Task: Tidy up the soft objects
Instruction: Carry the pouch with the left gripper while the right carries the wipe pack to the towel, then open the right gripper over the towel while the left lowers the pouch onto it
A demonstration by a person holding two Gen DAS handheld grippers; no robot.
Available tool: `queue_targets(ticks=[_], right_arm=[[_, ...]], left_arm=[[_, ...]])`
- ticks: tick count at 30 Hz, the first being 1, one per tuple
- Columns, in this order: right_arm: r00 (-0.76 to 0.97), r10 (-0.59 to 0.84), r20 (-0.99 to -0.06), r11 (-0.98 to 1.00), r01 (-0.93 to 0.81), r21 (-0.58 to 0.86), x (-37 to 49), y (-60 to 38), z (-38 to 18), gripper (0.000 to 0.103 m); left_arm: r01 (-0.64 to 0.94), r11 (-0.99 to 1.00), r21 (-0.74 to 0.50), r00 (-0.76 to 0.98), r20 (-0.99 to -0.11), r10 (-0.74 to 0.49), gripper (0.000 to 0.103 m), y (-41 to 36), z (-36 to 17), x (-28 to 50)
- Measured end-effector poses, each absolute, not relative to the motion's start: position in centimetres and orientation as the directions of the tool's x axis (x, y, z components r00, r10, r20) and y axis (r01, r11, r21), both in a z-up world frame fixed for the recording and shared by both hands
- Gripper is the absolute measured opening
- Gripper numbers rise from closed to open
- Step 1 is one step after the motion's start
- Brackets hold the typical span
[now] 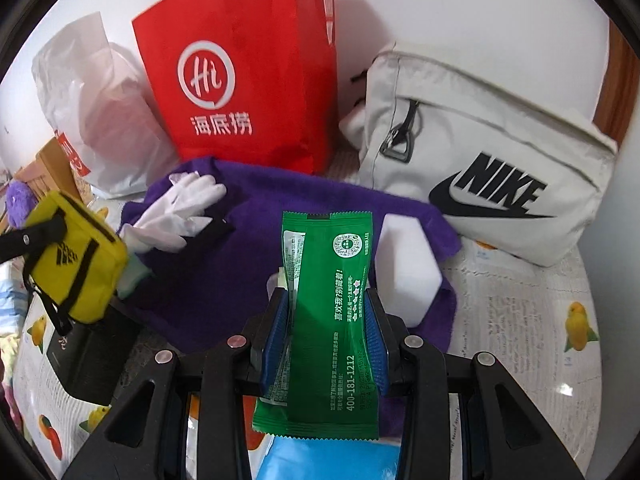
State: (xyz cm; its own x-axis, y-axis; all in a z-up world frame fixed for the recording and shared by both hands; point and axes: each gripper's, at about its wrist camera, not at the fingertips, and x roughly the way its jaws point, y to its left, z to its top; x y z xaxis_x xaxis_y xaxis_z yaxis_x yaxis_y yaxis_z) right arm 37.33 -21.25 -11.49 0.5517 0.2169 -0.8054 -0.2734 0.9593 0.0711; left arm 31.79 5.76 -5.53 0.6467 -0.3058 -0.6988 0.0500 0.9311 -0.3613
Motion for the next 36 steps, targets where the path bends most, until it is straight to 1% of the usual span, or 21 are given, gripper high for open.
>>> queue_targets(ticks=[6,9,11,12,13,15,16,25,29,31,34,36], right_arm=[[0.512,0.220,-0.830,0.962,-0.256,0.097,38.5,-21.5,-12.8,0.038],[0.492,0.224,-0.841,0.961,-0.255,0.107,39.0,-21.6,-13.4,0.038],[0.486,0.227,-0.844,0.961,-0.251,0.115,39.1,-21.7,-13.5,0.042],[0.485,0.240,-0.841,0.959,-0.255,0.127,39.1,-21.7,-13.5,0.047],[0.487,0.249,-0.837,0.957,-0.257,0.136,39.0,-21.7,-13.4,0.055],[0.497,0.252,-0.831,0.957,-0.252,0.140,38.9,-21.9,-13.2,0.061],[0.501,0.255,-0.827,0.957,-0.252,0.142,38.7,-21.9,-13.0,0.062],[0.514,0.256,-0.819,0.959,-0.244,0.147,36.2,-22.7,-11.5,0.062],[0.527,0.268,-0.806,0.957,-0.240,0.161,34.9,-23.1,-10.8,0.062],[0.528,0.268,-0.806,0.957,-0.240,0.162,34.5,-23.3,-10.6,0.062],[0.528,0.263,-0.807,0.958,-0.240,0.155,34.2,-23.4,-10.5,0.062],[0.529,0.262,-0.807,0.958,-0.243,0.151,34.0,-23.6,-10.5,0.062]], left_arm=[[0.071,0.933,-0.352,0.629,-0.710,-0.316,0.015,4.5,-5.8,33.7],[0.064,0.928,-0.367,0.625,-0.710,-0.324,0.015,4.4,-6.2,34.0],[0.055,0.926,-0.373,0.623,-0.712,-0.324,0.015,4.5,-6.4,34.1],[0.050,0.925,-0.377,0.624,-0.711,-0.324,0.015,4.6,-6.5,34.1],[0.047,0.924,-0.379,0.625,-0.710,-0.324,0.015,4.6,-6.6,34.1],[0.037,0.922,-0.385,0.625,-0.711,-0.322,0.015,4.7,-6.9,34.2],[0.031,0.921,-0.389,0.625,-0.711,-0.322,0.015,4.7,-7.1,34.2],[-0.006,0.911,-0.412,0.628,-0.711,-0.317,0.015,3.7,-8.5,35.1],[-0.029,0.921,-0.389,0.631,-0.721,-0.285,0.015,2.5,-9.2,35.9],[-0.030,0.917,-0.398,0.622,-0.726,-0.294,0.015,1.8,-9.7,36.5],[-0.032,0.930,-0.365,0.619,-0.738,-0.268,0.015,0.9,-9.9,37.1],[-0.032,0.931,-0.365,0.612,-0.743,-0.270,0.015,0.4,-10.3,37.5]])
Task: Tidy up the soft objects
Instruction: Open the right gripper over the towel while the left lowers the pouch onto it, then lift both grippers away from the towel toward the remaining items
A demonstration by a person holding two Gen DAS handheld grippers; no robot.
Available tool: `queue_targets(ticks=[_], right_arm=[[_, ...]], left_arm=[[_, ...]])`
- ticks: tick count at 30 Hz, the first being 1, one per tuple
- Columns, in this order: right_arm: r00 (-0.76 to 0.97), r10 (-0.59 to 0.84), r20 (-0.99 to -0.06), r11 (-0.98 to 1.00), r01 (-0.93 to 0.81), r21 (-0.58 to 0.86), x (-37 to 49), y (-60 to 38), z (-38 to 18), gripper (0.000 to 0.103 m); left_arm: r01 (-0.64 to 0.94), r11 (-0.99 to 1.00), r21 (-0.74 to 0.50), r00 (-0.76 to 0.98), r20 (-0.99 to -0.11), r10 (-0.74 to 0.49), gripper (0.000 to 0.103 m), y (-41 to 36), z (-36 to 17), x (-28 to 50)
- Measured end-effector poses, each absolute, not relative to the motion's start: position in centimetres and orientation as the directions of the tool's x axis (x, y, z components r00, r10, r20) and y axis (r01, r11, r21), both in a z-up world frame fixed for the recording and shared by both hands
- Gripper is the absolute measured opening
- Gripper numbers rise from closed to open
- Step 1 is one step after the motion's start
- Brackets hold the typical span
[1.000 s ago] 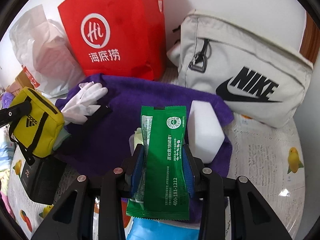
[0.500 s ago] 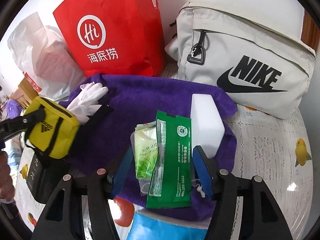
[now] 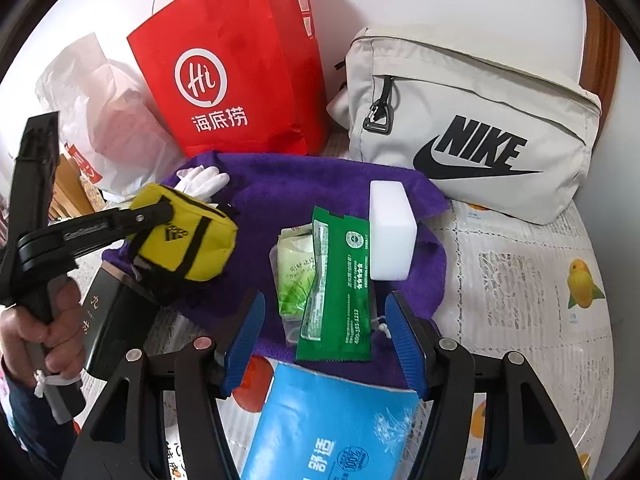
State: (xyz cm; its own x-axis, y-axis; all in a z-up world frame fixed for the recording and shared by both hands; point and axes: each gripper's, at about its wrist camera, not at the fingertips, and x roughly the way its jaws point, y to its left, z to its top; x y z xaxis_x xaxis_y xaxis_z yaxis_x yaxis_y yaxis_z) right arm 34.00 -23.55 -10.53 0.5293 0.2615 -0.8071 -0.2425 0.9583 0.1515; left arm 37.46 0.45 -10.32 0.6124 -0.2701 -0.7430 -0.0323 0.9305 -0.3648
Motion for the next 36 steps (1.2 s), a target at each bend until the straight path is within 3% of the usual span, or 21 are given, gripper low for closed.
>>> queue_targets(ticks=[13,17,21,25,27,30,34,36], right_arm=[[0.509,0.263,-0.820,0.960,-0.224,0.168,33.9,-24.3,-11.5,0.062],[0.509,0.267,-0.819,0.959,-0.224,0.174,33.8,-24.2,-11.4,0.062],[0.516,0.268,-0.813,0.959,-0.222,0.175,33.2,-24.1,-11.0,0.062],[0.525,0.271,-0.807,0.958,-0.227,0.174,32.2,-23.8,-10.2,0.062],[0.532,0.274,-0.801,0.957,-0.232,0.173,31.3,-23.7,-9.7,0.062],[0.544,0.279,-0.791,0.956,-0.238,0.173,30.0,-23.6,-8.9,0.062],[0.551,0.284,-0.785,0.953,-0.252,0.168,28.1,-23.2,-8.2,0.062],[0.553,0.285,-0.783,0.952,-0.260,0.163,27.1,-23.0,-7.9,0.062]], left_arm=[[-0.062,0.939,-0.338,0.600,-0.764,-0.236,0.017,-0.7,-12.0,39.5],[-0.071,0.941,-0.330,0.588,-0.776,-0.228,0.025,-0.6,-11.9,39.5],[-0.081,0.947,-0.312,0.593,-0.778,-0.205,0.051,-0.7,-11.0,38.8],[-0.080,0.951,-0.297,0.605,-0.773,-0.190,0.054,-0.6,-9.5,37.5],[-0.080,0.956,-0.282,0.615,-0.769,-0.176,0.061,-0.5,-8.8,36.7],[-0.077,0.963,-0.260,0.660,-0.737,-0.146,0.064,-0.4,-7.0,34.6],[-0.041,0.953,-0.300,0.714,-0.676,-0.182,0.064,0.1,-5.1,31.6],[-0.025,0.965,-0.263,0.722,-0.672,-0.164,0.065,-0.1,-4.4,30.2]])
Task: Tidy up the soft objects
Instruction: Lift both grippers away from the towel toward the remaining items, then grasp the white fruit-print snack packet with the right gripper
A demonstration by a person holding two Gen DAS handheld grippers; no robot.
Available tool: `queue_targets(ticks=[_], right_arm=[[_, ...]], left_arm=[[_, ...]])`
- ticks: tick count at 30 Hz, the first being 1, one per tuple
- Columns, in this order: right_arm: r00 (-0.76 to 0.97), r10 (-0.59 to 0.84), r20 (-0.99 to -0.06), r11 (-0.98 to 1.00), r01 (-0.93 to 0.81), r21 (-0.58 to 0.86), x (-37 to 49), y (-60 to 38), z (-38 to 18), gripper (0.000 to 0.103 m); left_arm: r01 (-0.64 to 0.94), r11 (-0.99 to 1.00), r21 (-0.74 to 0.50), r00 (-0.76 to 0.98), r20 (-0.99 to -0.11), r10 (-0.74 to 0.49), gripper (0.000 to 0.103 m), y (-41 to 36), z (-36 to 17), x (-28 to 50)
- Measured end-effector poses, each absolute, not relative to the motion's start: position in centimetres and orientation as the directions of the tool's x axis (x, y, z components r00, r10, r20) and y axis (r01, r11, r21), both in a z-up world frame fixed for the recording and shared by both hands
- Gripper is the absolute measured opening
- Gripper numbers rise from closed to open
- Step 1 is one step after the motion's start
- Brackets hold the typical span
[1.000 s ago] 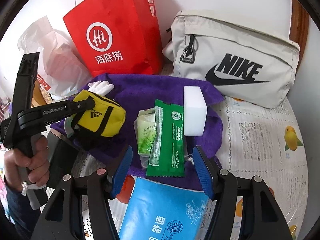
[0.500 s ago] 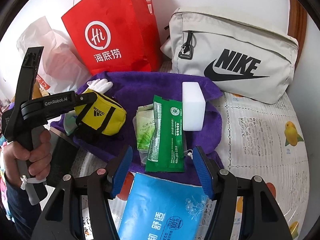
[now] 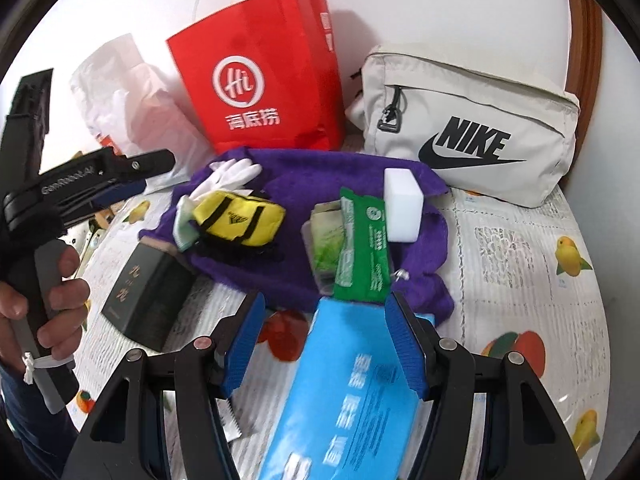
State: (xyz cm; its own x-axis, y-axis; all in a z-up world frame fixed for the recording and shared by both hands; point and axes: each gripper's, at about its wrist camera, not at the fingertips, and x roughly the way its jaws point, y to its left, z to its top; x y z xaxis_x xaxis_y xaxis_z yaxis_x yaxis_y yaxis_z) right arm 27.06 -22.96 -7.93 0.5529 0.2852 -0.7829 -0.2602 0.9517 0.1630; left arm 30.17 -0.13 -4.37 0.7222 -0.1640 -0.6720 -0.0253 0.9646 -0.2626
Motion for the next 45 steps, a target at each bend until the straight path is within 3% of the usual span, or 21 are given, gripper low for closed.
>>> queue_targets(ticks=[3,16,26,36,40,45], right_arm=[[0.556,0.295,-0.777,0.948,-0.272,0.165,25.5,-22.7,-7.6,0.062],[0.565,0.305,-0.767,0.940,-0.307,0.147,18.5,-21.1,-7.4,0.062],[0.511,0.326,-0.795,0.918,-0.372,0.138,14.1,-18.0,-10.8,0.064],[0.459,0.311,-0.832,0.889,-0.449,0.085,14.5,-13.4,-15.3,0.064],[0.484,0.275,-0.831,0.887,-0.461,0.026,15.5,-11.7,-16.2,0.073],[0.494,0.232,-0.838,0.896,-0.443,-0.013,16.9,-11.2,-17.2,0.073]], left_arm=[[-0.013,0.978,-0.209,0.714,-0.686,-0.137,0.065,-0.6,-3.7,28.2],[-0.046,0.978,-0.204,0.664,-0.738,-0.122,0.065,1.3,-4.2,19.8],[-0.110,0.973,-0.201,0.621,-0.779,-0.091,0.065,5.1,-7.7,14.5],[-0.134,0.964,-0.230,0.557,-0.822,-0.119,0.065,7.1,-12.4,12.6],[-0.139,0.963,-0.229,0.542,-0.832,-0.120,0.065,7.6,-13.4,12.8],[-0.120,0.963,-0.240,0.528,-0.837,-0.143,0.065,8.0,-14.2,13.1]])
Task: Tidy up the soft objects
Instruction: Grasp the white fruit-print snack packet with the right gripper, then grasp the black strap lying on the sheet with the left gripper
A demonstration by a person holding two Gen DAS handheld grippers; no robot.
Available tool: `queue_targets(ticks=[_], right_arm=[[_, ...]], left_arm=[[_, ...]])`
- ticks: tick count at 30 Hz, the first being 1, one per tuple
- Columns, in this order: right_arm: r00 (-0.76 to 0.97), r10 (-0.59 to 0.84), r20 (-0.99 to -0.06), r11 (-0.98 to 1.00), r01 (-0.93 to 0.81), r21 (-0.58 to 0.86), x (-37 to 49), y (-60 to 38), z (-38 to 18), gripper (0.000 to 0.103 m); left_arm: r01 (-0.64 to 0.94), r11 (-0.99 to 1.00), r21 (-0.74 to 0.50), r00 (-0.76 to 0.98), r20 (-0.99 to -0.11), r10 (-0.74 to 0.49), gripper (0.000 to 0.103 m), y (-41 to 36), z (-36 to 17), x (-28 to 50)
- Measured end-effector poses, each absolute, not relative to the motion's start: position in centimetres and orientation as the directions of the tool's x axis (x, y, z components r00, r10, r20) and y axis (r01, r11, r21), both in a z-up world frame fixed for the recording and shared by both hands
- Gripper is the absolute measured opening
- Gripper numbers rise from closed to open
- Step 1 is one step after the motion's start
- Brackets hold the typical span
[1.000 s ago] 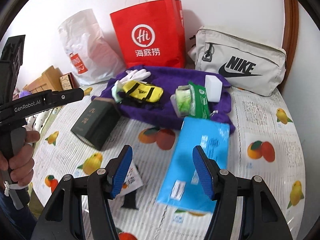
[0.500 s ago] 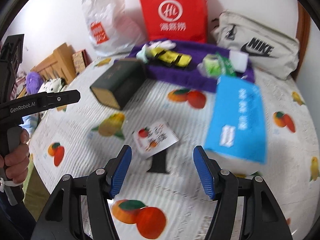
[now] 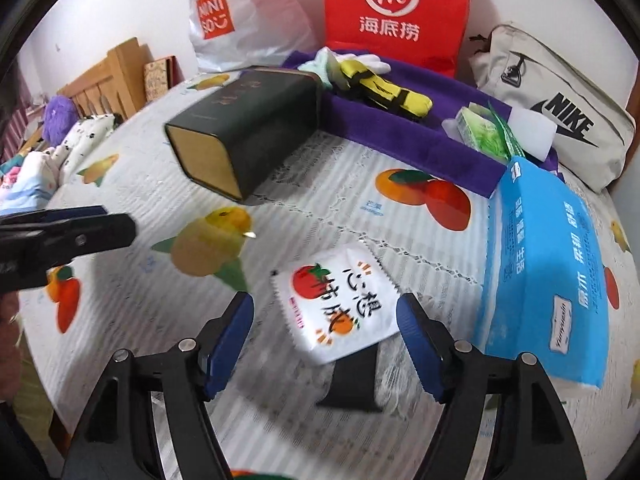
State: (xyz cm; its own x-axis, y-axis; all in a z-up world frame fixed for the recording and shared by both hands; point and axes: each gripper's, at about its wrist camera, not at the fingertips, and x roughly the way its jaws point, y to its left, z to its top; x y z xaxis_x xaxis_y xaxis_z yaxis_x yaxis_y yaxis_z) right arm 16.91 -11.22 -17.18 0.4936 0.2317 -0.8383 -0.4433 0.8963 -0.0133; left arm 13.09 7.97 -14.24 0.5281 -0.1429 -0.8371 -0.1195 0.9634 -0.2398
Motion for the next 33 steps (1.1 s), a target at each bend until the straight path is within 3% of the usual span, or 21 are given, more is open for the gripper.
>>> queue_targets(ticks=[4,8,13,22,33], right_arm=[[0.496,0.201,-0.845,0.885,-0.461,-0.060,17.1,-9.9,-17.8,0.073],[0.488,0.231,-0.842,0.899,-0.437,-0.006,17.4,-10.2,-18.1,0.072],[0.504,0.230,-0.832,0.908,-0.418,-0.002,17.4,-11.2,-17.5,0.035],[0.535,0.287,-0.794,0.906,-0.422,0.043,15.7,-13.0,-15.6,0.009],[0.560,0.374,-0.739,0.895,-0.427,0.129,13.1,-15.9,-12.7,0.004]], left_arm=[[-0.114,0.959,-0.258,0.524,-0.836,-0.163,0.067,8.3,-14.5,13.2],[-0.101,0.961,-0.258,0.525,-0.834,-0.169,0.067,8.3,-14.4,13.1],[-0.093,0.964,-0.251,0.523,-0.836,-0.167,0.068,8.1,-14.3,12.9],[-0.072,0.971,-0.230,0.522,-0.838,-0.159,0.068,6.3,-13.8,12.3],[-0.029,0.976,-0.215,0.521,-0.837,-0.169,0.068,3.8,-13.7,11.7]])
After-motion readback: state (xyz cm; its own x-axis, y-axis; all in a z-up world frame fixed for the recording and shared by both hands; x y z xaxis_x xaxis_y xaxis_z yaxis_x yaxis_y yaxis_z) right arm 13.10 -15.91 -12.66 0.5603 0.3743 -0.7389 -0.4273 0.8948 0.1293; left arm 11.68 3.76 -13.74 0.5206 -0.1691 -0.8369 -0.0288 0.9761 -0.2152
